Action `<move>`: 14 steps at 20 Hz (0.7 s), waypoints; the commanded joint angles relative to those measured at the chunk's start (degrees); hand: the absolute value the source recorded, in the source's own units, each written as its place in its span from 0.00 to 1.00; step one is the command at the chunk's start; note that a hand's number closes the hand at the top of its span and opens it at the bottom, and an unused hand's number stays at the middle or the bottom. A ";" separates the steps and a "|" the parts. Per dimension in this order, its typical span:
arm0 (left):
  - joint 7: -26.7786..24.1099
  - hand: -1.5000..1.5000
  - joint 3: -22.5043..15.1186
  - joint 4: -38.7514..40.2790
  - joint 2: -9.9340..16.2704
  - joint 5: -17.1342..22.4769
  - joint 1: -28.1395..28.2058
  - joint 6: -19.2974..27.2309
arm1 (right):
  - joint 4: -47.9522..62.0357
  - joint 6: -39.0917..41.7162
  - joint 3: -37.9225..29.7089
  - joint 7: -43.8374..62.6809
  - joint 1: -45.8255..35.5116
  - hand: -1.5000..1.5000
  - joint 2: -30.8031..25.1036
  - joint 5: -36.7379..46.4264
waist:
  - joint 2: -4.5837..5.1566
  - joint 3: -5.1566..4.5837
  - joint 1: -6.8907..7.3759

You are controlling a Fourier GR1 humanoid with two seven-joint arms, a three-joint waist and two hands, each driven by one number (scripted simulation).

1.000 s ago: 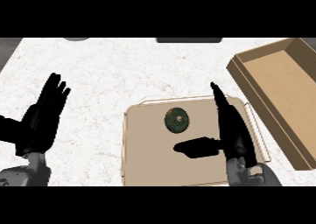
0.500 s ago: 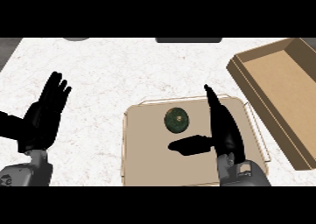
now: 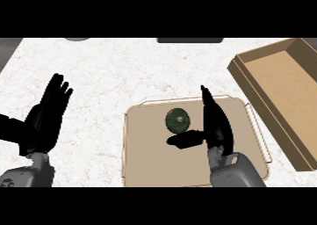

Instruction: Pick the squash from the tray and place it in the cardboard box

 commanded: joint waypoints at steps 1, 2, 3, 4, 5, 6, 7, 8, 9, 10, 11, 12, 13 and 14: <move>2.26 0.50 -0.73 -2.14 -1.18 -1.42 -0.33 0.40 | -1.21 -0.10 1.10 0.59 2.62 0.00 0.13 1.53 | -0.04 0.00 -0.14; -1.53 0.50 1.99 3.69 0.15 0.15 -1.60 -1.96 | -1.71 2.10 -0.17 5.96 -3.94 0.00 0.14 -0.31 | 0.00 -0.01 -0.12; 0.83 0.50 1.77 2.22 -0.16 -0.90 -3.23 -0.34 | 5.46 -0.08 -2.95 -2.74 -3.09 0.00 0.14 -1.62 | 0.03 0.00 -0.06; -2.31 0.50 -0.21 3.36 -2.42 -2.05 -1.33 -0.21 | 4.57 -2.28 0.15 -2.34 -0.16 0.00 0.14 -1.32 | 0.02 0.00 -0.09; 2.14 0.50 2.43 -3.25 0.91 1.21 1.66 -2.70 | 5.63 -5.39 2.60 -1.29 -1.57 0.00 0.14 -1.12 | -0.02 0.00 0.16; 1.74 0.50 3.64 -1.91 1.39 1.41 0.77 -3.25 | 6.47 -2.49 0.33 -0.86 -3.41 0.00 0.14 -1.86 | 0.00 0.00 0.08; -1.07 0.50 1.79 -0.40 -1.09 -0.27 1.51 -2.39 | 5.29 -2.33 0.97 -1.66 -2.05 0.00 0.14 -3.38 | 0.00 0.00 0.00; 0.22 0.50 2.32 -2.09 -0.43 -0.11 2.42 -3.06 | 3.83 -2.05 0.87 -0.82 -1.86 0.00 0.14 -2.42 | -0.02 0.00 -0.01; 2.71 0.50 2.64 -2.20 -0.10 -0.23 0.23 -2.17 | 2.61 -2.82 2.57 -1.43 1.77 0.00 0.14 -1.34 | -0.03 0.00 -0.11; -1.76 0.50 2.70 -2.88 -0.17 0.37 6.03 -4.74 | 2.89 0.60 -0.03 -0.49 -1.60 0.00 0.14 -1.86 | -0.04 0.00 0.03; -2.80 0.50 1.77 2.66 -2.20 -0.74 -0.40 -2.57 | 11.39 -8.74 4.81 -1.15 -4.87 0.00 0.14 -3.97 | 0.08 0.00 0.13; -0.24 0.50 3.00 1.57 -0.99 -1.18 -1.88 -1.94 | 4.49 -5.37 5.16 2.02 -1.44 0.00 0.14 -1.53 | -0.01 0.00 -0.12; 0.31 0.50 1.78 -3.64 -1.55 -0.99 4.28 -2.93 | 4.81 -0.27 -0.94 -2.77 -1.00 0.00 0.14 -2.84 | -0.03 0.00 -0.03; 4.48 0.50 2.35 -3.29 -0.62 -0.12 -0.53 -2.25 | 13.33 -7.84 2.23 -3.20 -6.62 0.00 0.14 -5.35 | 0.04 0.01 0.22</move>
